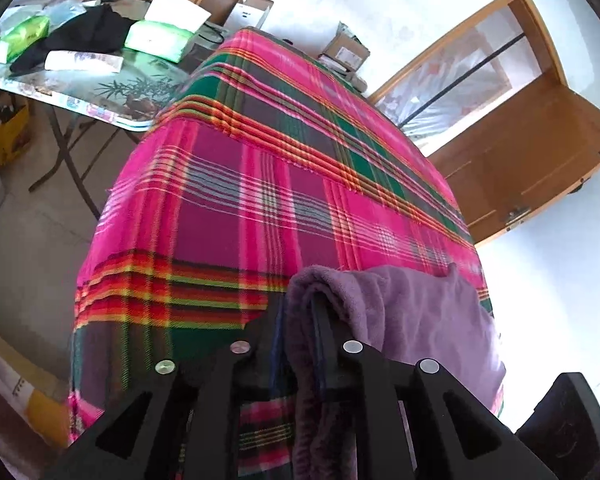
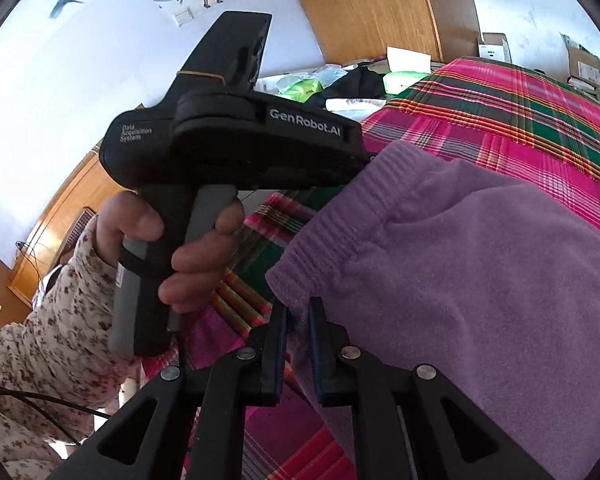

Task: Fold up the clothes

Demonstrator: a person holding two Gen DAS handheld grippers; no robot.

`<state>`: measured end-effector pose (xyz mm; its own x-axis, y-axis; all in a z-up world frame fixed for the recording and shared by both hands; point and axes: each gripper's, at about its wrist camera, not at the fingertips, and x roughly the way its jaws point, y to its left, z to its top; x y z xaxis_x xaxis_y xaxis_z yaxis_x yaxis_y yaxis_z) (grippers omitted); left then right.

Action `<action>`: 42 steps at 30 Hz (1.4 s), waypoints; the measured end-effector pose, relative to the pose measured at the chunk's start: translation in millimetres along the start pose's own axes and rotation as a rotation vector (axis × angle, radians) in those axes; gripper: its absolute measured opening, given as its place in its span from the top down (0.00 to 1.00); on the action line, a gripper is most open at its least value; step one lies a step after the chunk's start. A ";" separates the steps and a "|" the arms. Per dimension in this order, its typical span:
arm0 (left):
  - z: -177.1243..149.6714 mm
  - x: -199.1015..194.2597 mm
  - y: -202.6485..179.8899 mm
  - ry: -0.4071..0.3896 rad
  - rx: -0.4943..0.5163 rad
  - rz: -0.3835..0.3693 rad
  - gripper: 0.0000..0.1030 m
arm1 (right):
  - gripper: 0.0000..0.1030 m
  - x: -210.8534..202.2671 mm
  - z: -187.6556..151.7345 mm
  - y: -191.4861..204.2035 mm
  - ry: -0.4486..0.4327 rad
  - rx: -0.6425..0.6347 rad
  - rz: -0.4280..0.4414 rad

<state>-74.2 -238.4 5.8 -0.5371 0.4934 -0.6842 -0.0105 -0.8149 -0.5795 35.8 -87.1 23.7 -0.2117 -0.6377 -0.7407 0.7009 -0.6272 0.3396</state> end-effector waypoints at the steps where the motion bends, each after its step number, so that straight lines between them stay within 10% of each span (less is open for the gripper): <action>1: -0.4 -2.4 1.4 -0.003 -0.003 0.011 0.86 | 0.88 -0.4 0.0 0.7 0.001 -0.004 -0.005; 10: -10.4 -22.6 14.7 -0.013 -0.081 0.021 0.70 | 0.64 -3.5 -4.9 20.6 0.019 -0.115 -0.051; 20: -25.4 -36.1 16.0 0.007 -0.139 0.002 0.62 | 0.63 2.8 -14.5 38.3 0.008 -0.207 -0.194; 26: -31.0 -39.8 16.7 0.023 -0.177 -0.017 0.51 | 0.76 6.2 -22.4 50.6 -0.012 -0.285 -0.335; 42: -24.5 -21.3 28.6 0.134 -0.397 -0.241 0.43 | 0.88 -26.9 -29.9 51.1 -0.167 -0.247 -0.335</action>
<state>-42.4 -264.8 -7.0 -0.4450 0.7103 -0.5455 0.2157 -0.5062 -0.8350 97.7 -88.6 43.7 -0.5473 -0.4941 -0.6755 0.7127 -0.6983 -0.0667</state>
